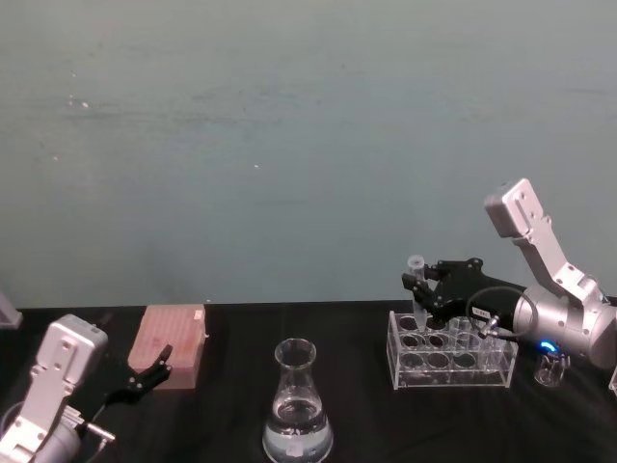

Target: Pour the liquid from the test tube into the beaker using one hand.

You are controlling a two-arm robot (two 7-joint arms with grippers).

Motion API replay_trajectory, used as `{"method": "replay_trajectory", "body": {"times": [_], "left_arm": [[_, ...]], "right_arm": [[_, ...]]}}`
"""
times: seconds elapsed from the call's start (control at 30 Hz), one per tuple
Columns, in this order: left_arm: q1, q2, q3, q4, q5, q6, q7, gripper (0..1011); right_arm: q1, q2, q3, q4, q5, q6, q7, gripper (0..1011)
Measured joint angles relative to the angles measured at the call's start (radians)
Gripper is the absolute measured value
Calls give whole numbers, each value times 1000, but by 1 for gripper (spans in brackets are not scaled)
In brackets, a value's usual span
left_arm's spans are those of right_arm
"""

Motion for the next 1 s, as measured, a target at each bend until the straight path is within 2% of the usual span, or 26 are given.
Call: {"method": "replay_trajectory", "body": {"times": [0.37,1.0], "left_arm": [[0,0,0,0,0,0,0,1000],[0,0,0,0,0,0,0,1000]], "right_arm": [[16,5,-36,40,22,-1,11,199],[87,-24,-99,204,25,-87,24,199]]}}
